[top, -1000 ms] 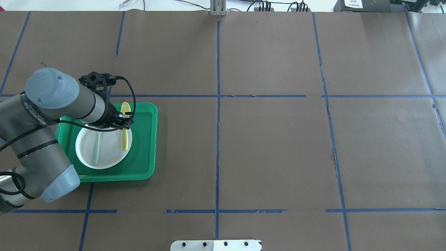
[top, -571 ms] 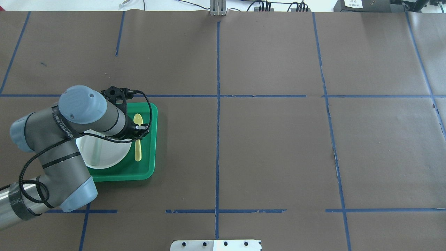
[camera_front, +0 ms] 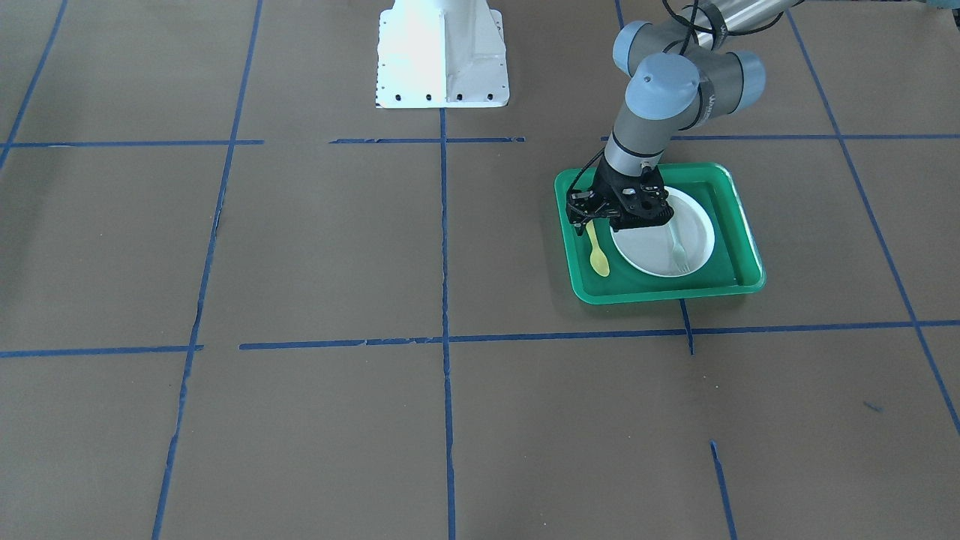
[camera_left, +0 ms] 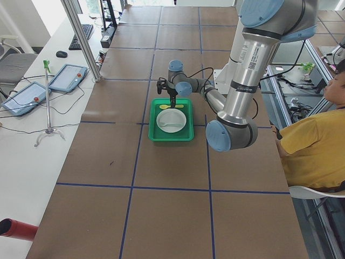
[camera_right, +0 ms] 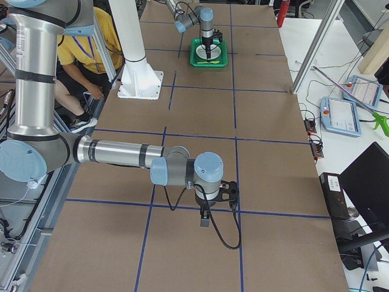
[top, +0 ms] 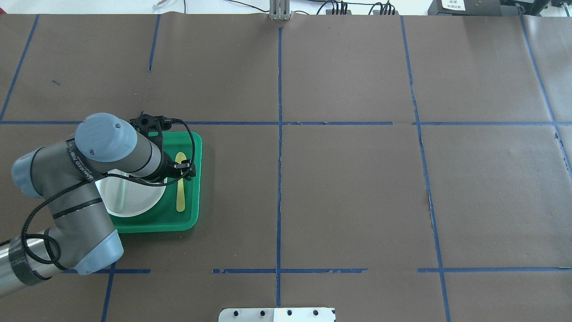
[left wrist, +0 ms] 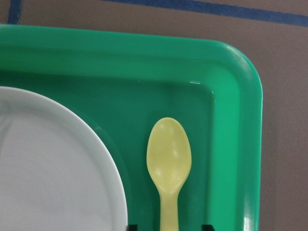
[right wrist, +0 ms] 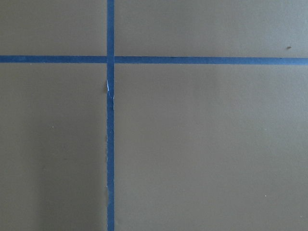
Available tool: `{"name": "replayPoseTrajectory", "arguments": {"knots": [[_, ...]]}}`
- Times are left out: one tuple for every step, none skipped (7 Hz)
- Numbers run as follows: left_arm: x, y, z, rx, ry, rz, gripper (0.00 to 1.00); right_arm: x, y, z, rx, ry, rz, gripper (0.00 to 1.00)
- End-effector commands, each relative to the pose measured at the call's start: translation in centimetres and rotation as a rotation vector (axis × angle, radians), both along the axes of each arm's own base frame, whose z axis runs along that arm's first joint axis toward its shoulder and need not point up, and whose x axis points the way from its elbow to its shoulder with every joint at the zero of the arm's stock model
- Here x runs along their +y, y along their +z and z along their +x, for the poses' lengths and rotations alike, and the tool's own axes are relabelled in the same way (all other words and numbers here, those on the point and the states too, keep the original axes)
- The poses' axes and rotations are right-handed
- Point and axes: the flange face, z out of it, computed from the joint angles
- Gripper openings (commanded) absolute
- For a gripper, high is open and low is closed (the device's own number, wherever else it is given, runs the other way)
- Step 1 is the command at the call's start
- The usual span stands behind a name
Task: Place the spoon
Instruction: 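Open the left gripper and lift it away from the spoon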
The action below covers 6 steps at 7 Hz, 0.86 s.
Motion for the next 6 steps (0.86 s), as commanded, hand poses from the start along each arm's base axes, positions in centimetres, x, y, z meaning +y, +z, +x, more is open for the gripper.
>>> {"name": "replayPoseTrajectory", "arguments": {"knots": [[-2.5, 0.5, -7.4, -0.017, 0.051, 0.041, 1.00, 0.0, 0.0, 0.0, 0.000, 0.000, 0.000, 1.00], [-4.3, 2.6, -12.5, -0.031, 0.119, 0.070, 1.00, 0.0, 0.0, 0.0, 0.000, 0.000, 0.002, 1.00], [-6.9, 4.9, -19.5, -0.045, 0.152, 0.123, 1.00, 0.0, 0.0, 0.0, 0.000, 0.000, 0.000, 1.00], [-7.9, 8.5, -25.9, -0.098, 0.171, 0.153, 1.00, 0.0, 0.0, 0.0, 0.000, 0.000, 0.000, 1.00], [-7.7, 12.9, -32.6, -0.158, 0.240, 0.231, 1.00, 0.0, 0.0, 0.0, 0.000, 0.000, 0.000, 1.00], [-6.0, 17.4, -39.2, -0.156, 0.244, 0.211, 1.00, 0.0, 0.0, 0.0, 0.000, 0.000, 0.000, 1.00]]}}
